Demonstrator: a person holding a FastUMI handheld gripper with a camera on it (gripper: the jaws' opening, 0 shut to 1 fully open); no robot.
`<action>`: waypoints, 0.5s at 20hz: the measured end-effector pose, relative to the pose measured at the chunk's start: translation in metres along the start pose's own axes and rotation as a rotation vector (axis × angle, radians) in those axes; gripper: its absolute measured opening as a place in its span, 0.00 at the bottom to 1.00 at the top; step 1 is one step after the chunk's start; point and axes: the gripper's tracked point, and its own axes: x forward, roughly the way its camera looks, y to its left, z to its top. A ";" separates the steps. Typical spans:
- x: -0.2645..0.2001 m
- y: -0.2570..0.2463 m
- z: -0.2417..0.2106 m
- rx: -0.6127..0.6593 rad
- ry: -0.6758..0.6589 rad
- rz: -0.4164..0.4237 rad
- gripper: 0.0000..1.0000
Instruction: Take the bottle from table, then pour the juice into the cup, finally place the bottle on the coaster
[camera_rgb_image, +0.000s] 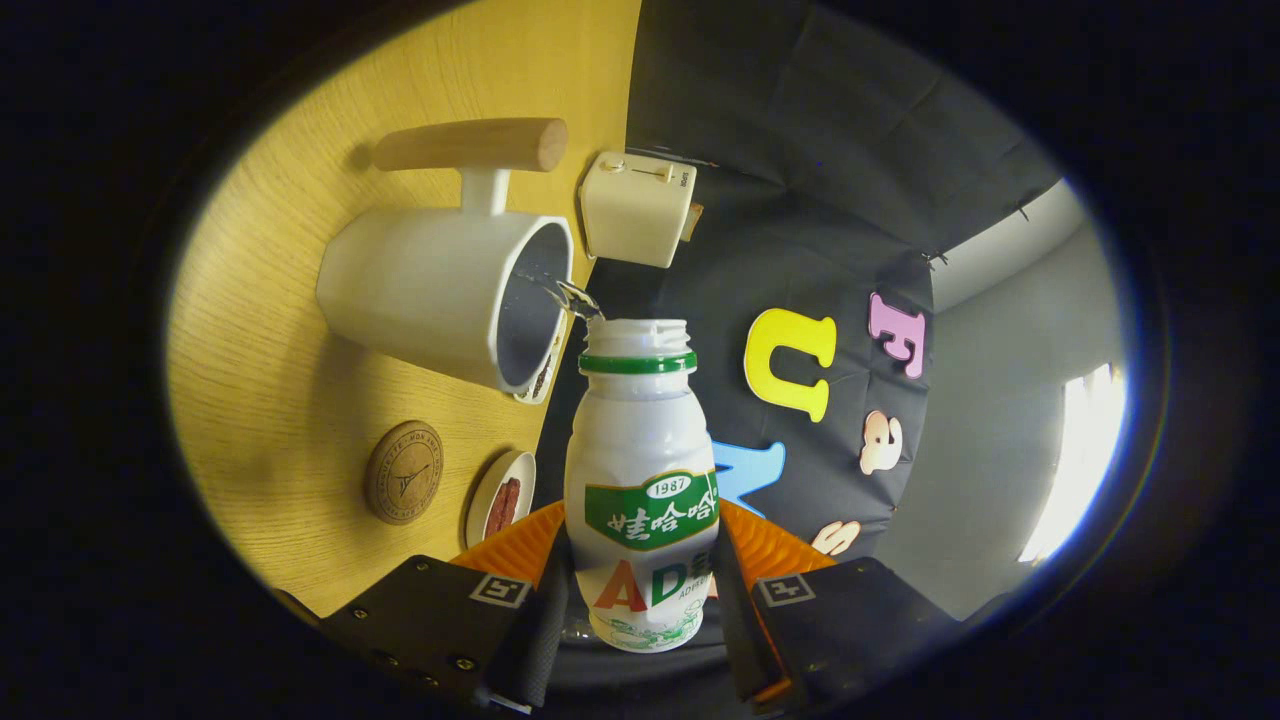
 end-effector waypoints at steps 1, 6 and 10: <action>0.001 0.000 0.001 -0.004 -0.002 0.000 0.67; 0.003 -0.002 0.002 -0.042 -0.006 -0.004 0.67; 0.003 0.002 0.001 -0.071 -0.006 0.005 0.67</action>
